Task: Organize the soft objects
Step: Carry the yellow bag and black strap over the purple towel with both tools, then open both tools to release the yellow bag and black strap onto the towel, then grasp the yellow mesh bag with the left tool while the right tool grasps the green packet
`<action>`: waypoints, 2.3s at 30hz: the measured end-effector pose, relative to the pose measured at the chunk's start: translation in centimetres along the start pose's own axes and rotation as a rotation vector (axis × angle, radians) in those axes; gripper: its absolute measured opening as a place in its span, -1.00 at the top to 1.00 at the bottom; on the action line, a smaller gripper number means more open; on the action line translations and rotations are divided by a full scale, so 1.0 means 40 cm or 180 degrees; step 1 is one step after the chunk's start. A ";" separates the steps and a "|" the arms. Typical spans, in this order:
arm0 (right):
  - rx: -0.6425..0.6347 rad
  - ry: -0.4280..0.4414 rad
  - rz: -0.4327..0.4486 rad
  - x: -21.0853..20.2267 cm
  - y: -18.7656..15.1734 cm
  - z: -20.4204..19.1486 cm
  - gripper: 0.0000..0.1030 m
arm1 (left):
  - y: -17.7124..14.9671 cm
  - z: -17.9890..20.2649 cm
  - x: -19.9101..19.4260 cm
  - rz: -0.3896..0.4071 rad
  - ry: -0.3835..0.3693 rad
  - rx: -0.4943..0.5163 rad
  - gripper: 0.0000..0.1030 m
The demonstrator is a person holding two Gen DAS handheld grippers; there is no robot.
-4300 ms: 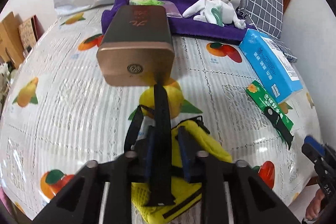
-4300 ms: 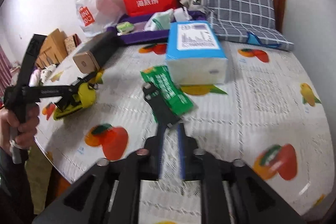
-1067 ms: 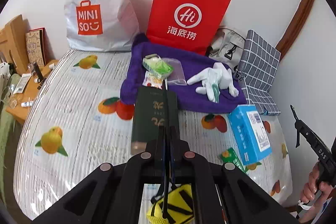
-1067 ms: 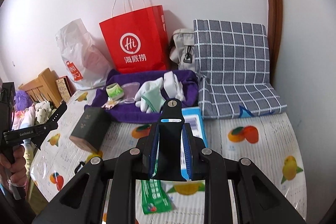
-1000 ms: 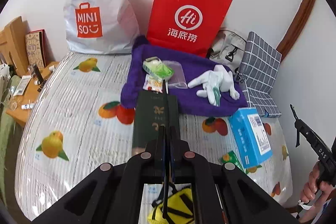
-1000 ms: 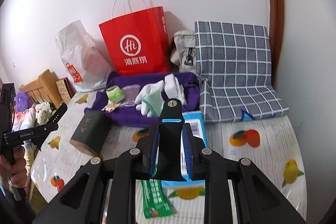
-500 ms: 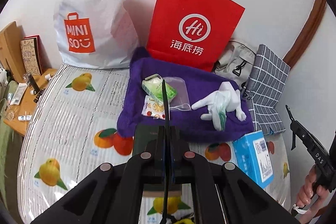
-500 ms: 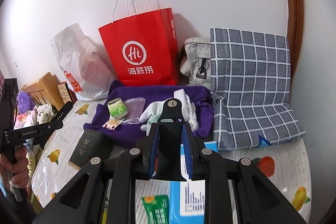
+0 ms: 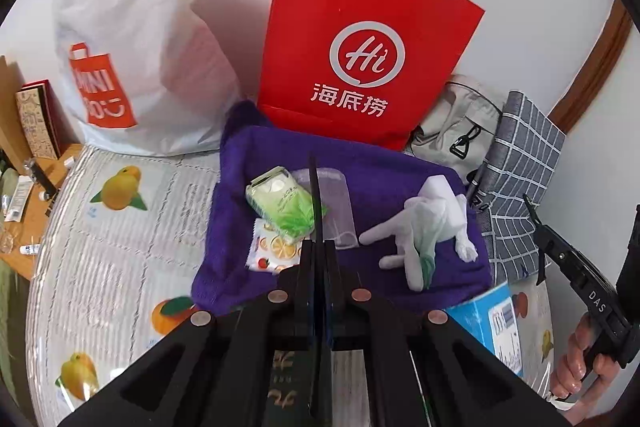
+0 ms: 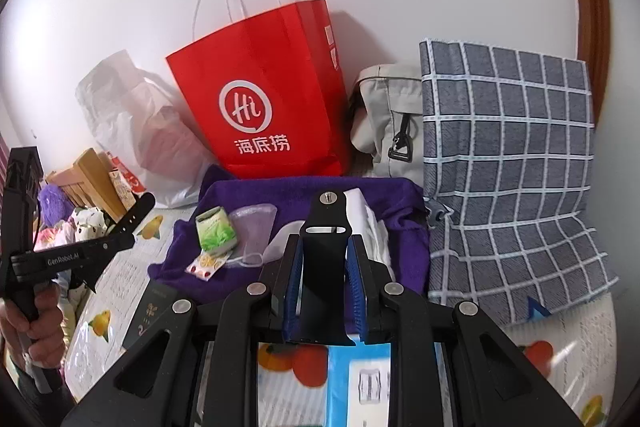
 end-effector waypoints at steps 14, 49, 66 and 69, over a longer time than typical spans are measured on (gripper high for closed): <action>-0.0054 -0.0044 -0.0546 0.198 -0.036 0.068 0.55 | 0.059 0.031 0.168 -0.0233 -0.0107 -0.0060 0.92; -0.0263 0.0037 -0.0750 0.225 -0.048 0.055 0.15 | 0.044 0.058 0.285 -0.0594 -0.0165 -0.0025 0.27; -0.0160 -0.0095 -0.0429 -0.006 -0.116 -0.042 -0.21 | -0.056 0.016 -0.005 -0.0215 -0.0287 -0.0010 0.19; -0.0189 -0.0128 -0.0436 -0.048 -0.159 -0.075 -0.21 | -0.105 -0.003 -0.056 -0.0267 -0.0428 -0.0135 0.19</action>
Point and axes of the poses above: each gripper's, at about its wrist camera, not at the fingertips, and x roughly the way its jaws point, z to its right, y to its top, the point moved 4 cm from there along x, roughly the way its jaws point, and after that the axes turned 11 degrees about y, right-handed, at the moved point
